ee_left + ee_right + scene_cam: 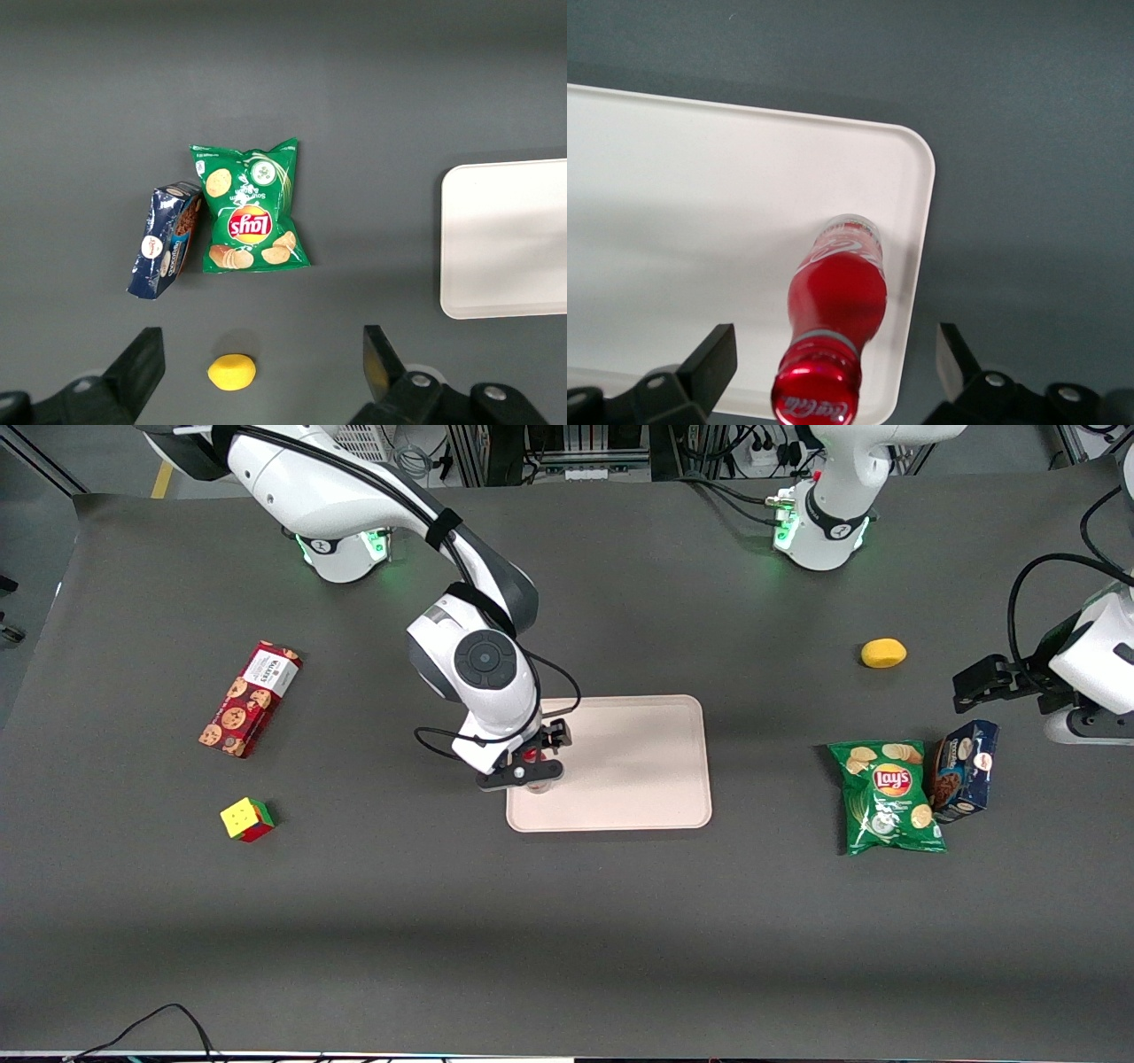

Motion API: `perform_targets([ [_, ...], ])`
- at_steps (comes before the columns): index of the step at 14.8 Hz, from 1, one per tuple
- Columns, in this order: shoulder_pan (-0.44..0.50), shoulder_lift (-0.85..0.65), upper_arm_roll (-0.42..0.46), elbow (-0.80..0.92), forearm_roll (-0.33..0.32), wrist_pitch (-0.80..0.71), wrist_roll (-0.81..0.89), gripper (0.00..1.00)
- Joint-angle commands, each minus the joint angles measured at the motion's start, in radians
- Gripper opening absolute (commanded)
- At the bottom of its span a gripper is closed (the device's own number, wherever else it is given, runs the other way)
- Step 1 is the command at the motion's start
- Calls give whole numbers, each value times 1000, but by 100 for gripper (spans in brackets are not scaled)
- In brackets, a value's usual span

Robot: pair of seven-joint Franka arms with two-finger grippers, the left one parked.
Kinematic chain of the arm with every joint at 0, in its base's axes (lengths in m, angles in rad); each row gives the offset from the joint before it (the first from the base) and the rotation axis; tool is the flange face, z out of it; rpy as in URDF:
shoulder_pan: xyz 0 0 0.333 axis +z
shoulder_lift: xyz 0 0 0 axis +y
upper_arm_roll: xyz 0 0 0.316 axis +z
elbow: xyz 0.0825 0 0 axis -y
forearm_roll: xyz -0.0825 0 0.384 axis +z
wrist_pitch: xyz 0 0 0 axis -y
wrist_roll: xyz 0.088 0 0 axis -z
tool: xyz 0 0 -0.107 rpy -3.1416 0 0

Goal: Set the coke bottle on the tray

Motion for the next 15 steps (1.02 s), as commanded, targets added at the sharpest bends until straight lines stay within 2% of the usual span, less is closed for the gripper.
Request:
perform_targets([
  [1, 4, 19, 3, 28, -20, 0, 27, 100],
  [4, 1, -12, -6, 34, -18, -11, 23, 100],
  [8, -19, -229, -16, 34, -19, -179, 3, 100],
  [10, -53, -336, -29, 36, -18, -276, -99, 100],
  [12, -59, -429, -90, 36, -12, -369, -306, 100],
  [15, -129, -548, -134, 22, 40, -436, -366, 100],
])
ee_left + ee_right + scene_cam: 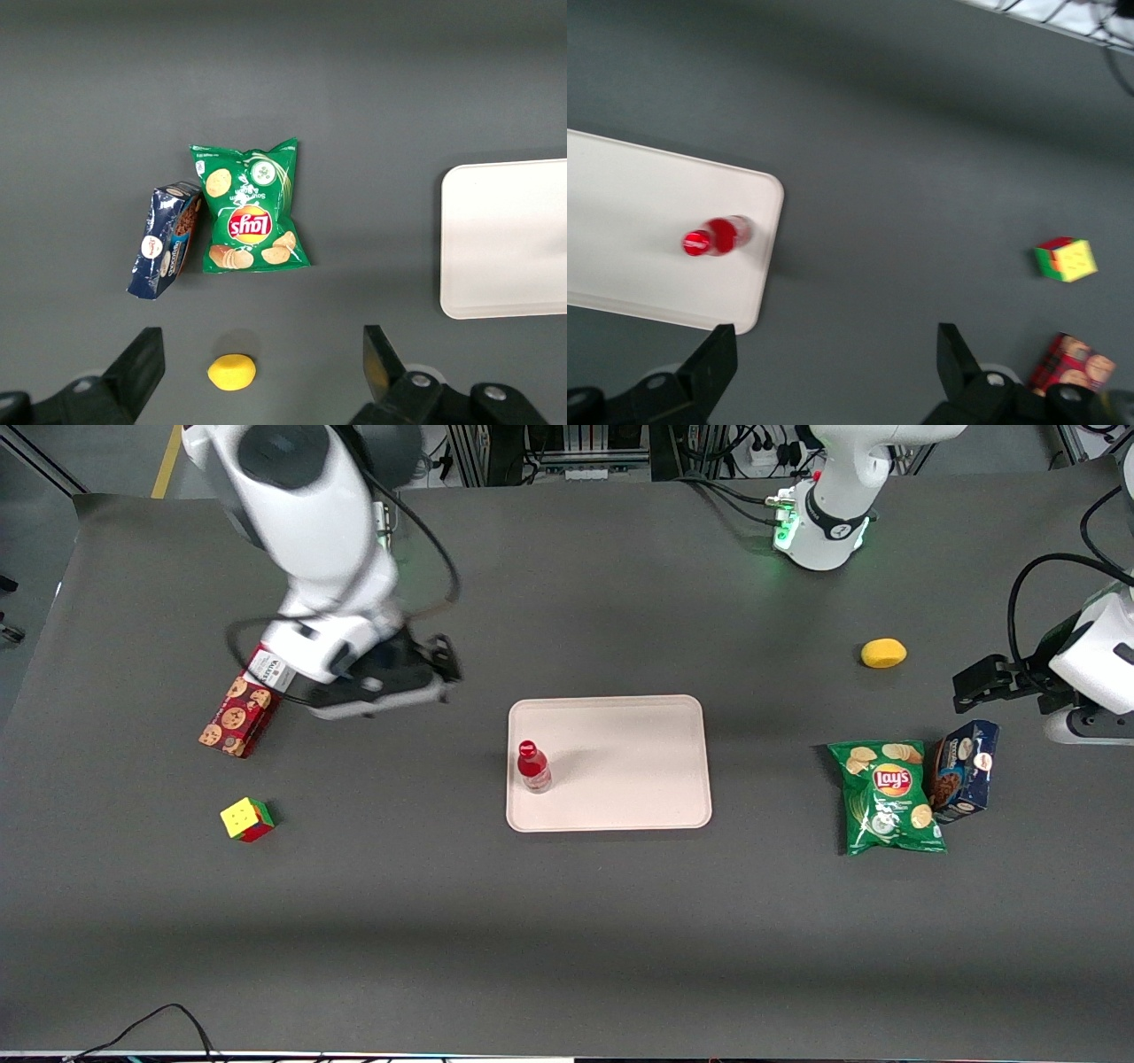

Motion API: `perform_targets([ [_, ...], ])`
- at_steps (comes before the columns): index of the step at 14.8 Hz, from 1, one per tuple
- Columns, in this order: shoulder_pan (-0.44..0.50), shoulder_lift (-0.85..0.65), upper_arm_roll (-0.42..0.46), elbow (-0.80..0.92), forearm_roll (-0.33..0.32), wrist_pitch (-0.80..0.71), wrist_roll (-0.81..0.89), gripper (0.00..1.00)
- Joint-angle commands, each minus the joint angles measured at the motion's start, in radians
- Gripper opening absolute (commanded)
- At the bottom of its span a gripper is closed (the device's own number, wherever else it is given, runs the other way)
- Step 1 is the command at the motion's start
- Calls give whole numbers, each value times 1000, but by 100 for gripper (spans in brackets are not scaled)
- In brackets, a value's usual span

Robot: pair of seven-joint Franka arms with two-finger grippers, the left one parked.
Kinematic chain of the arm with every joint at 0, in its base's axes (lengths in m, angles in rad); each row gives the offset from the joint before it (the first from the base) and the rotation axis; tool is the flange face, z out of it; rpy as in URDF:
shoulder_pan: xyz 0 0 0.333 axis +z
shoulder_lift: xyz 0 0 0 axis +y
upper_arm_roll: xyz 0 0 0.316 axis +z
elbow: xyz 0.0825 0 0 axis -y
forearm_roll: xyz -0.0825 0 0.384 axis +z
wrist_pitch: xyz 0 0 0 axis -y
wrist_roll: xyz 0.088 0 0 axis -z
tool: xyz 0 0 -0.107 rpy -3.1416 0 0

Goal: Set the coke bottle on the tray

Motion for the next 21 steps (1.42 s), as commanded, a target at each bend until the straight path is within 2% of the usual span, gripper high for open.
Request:
perform_targets([
  [1, -99, -126, -40, -60, 62, -43, -73, 100],
  [5, -284, -136, -38, -104, 69, -35, -82, 100],
  [6, -319, -136, -44, -118, 107, -37, -84, 100],
  [7, -348, -143, -69, -145, 191, -35, -90, 100],
  [8, -348, -158, -113, -167, 243, -26, -124, 100],
  [10, -350, -165, -153, -195, 245, -6, -179, 100],
  [14, -361, -169, -224, -187, 244, -31, -181, 100],
  [21, -362, -159, -259, -162, 221, -32, -178, 100],
])
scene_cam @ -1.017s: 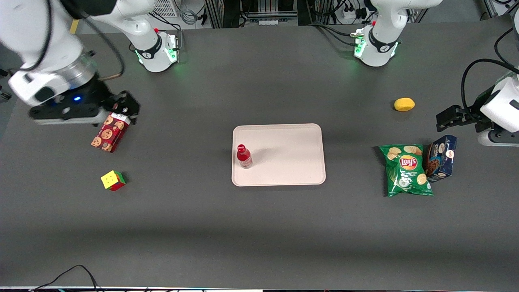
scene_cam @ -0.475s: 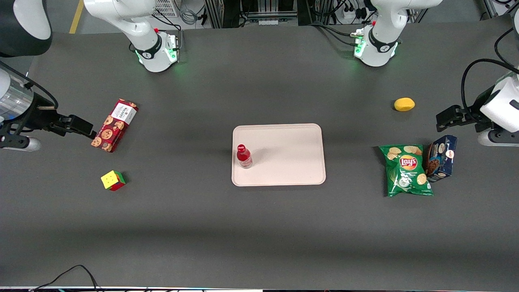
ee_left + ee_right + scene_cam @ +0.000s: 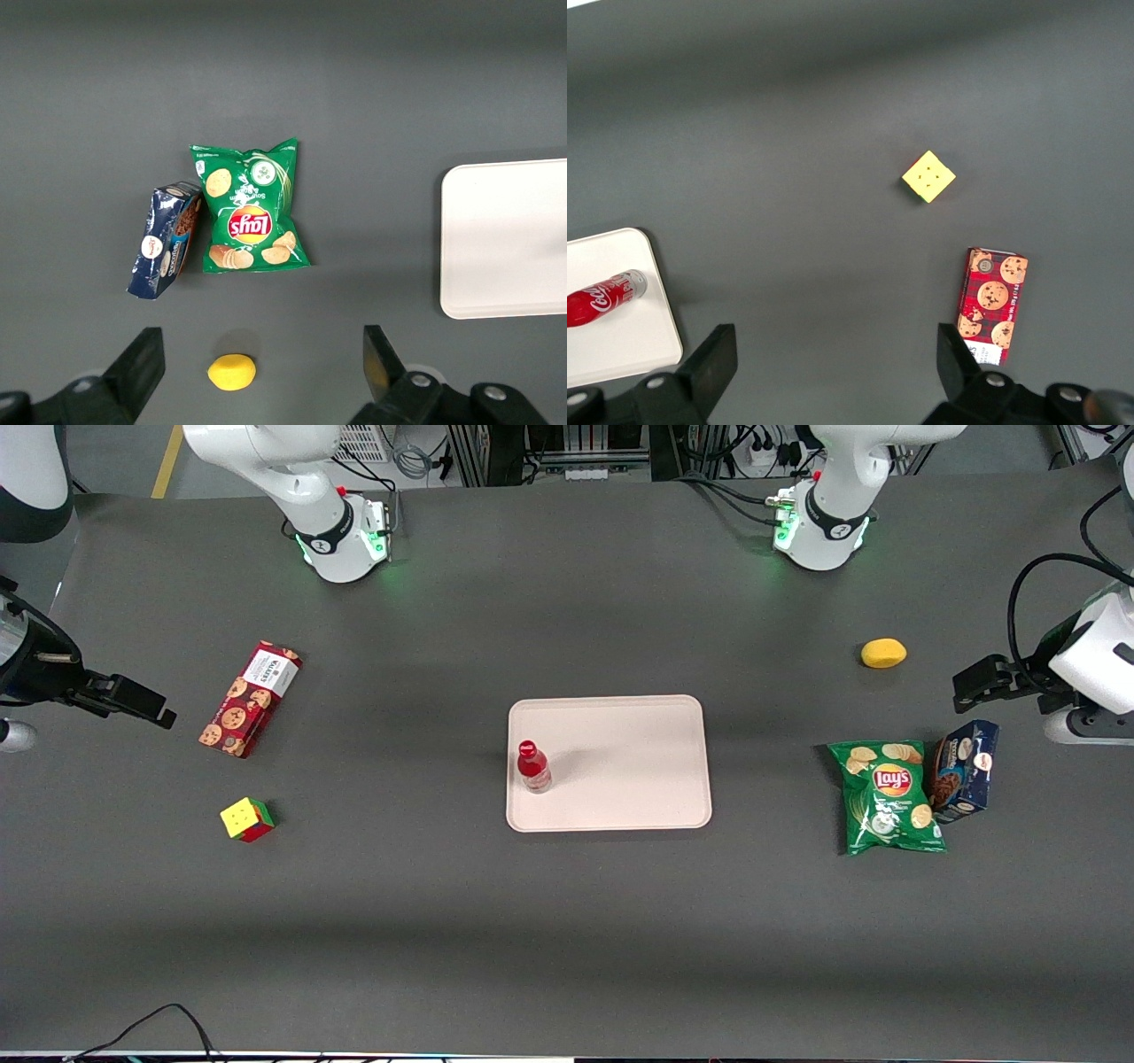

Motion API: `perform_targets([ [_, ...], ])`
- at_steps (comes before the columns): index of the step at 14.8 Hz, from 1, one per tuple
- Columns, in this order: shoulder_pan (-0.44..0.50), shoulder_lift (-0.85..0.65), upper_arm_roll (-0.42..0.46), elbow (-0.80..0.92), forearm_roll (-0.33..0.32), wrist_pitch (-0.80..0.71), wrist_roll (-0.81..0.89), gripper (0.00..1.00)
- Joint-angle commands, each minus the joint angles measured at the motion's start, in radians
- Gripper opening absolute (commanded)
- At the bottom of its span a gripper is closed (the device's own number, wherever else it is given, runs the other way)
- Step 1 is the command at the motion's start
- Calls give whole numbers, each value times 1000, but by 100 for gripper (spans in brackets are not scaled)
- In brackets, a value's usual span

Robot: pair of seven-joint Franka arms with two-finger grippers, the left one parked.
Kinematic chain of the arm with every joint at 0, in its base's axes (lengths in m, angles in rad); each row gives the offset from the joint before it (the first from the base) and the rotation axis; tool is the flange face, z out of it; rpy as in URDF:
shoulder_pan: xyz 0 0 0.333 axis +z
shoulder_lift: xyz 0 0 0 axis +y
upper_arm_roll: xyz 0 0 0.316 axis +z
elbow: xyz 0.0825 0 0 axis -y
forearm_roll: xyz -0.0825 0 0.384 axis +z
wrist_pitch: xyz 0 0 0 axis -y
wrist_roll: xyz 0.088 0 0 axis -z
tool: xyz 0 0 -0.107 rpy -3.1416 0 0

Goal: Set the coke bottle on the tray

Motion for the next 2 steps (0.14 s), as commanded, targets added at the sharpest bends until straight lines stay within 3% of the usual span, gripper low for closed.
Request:
perform_targets([
  [1, 3, -10, -28, 1, 3, -3, -18, 100],
  [2, 3, -10, -28, 4, 3, -23, -10, 100],
])
